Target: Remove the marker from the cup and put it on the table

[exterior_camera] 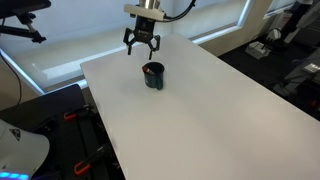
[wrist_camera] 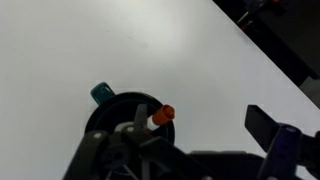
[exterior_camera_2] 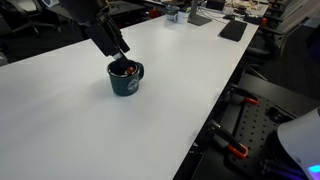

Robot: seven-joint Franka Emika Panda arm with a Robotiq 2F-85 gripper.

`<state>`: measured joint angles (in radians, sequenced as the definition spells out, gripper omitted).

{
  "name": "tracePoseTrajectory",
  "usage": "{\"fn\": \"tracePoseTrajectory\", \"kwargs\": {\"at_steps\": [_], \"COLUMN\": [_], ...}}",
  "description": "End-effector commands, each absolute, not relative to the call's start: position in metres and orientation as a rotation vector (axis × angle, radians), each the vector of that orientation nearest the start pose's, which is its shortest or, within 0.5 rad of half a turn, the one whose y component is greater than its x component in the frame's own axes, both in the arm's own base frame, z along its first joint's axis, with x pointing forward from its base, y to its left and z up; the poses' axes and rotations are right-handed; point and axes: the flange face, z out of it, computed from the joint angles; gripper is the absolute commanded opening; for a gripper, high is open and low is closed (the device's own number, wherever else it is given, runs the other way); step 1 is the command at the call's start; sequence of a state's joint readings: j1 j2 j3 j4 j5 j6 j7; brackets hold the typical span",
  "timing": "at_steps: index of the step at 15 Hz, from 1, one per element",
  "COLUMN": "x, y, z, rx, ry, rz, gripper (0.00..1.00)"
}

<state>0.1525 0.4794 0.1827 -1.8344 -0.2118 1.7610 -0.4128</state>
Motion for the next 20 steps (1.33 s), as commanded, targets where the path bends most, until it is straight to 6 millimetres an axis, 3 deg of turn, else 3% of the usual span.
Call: {"fn": "tracePoseTrajectory", "kwargs": {"at_steps": [1, 20], "x": [0.553, 0.549], "y": [0.169, 0.157], "z": [0.242, 0.217], "rx": [-2.827, -2.803], "ry": [-1.277, -1.244], "rz": [0.872, 0.937], "gripper": [1.0, 1.0]}}
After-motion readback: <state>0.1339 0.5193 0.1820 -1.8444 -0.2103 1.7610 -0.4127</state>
